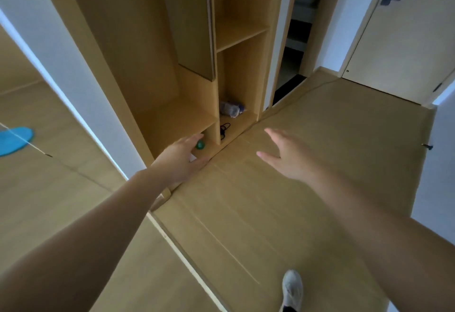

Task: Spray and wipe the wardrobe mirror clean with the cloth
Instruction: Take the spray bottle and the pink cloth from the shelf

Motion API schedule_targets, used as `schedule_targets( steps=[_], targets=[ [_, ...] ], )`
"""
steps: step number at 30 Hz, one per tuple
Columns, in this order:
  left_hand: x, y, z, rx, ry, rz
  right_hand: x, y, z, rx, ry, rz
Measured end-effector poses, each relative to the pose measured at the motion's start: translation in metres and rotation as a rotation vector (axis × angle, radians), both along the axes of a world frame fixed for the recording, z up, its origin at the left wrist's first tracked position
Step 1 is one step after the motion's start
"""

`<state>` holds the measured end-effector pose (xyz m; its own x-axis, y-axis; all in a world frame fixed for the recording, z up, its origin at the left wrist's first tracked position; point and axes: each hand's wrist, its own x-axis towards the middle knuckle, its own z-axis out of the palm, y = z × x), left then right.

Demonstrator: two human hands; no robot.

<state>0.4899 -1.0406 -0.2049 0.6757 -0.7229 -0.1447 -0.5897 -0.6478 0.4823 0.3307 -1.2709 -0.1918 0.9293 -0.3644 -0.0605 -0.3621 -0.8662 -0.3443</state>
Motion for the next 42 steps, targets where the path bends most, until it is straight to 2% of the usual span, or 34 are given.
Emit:
schedule_targets(
  steps=[11, 16, 24, 36, 42],
  targets=[
    [0.03, -0.113, -0.003, 0.014, -0.072, 0.286, 0.085, -0.147, 0.011, 0.062, 0.039, 0.247],
    [0.037, -0.144, -0.009, 0.039, -0.068, 0.407, 0.123, -0.186, 0.002, 0.108, 0.057, 0.349],
    [0.081, -0.145, -0.025, 0.039, -0.05, 0.526, 0.206, -0.188, -0.015, 0.098, 0.082, 0.482],
    [0.266, -0.135, -0.036, 0.041, -0.045, 0.488, 0.381, -0.177, -0.023, -0.027, 0.102, 0.513],
    [0.32, -0.126, -0.048, 0.072, -0.003, 0.472, 0.439, -0.167, -0.029, -0.019, 0.147, 0.509]
  ],
)
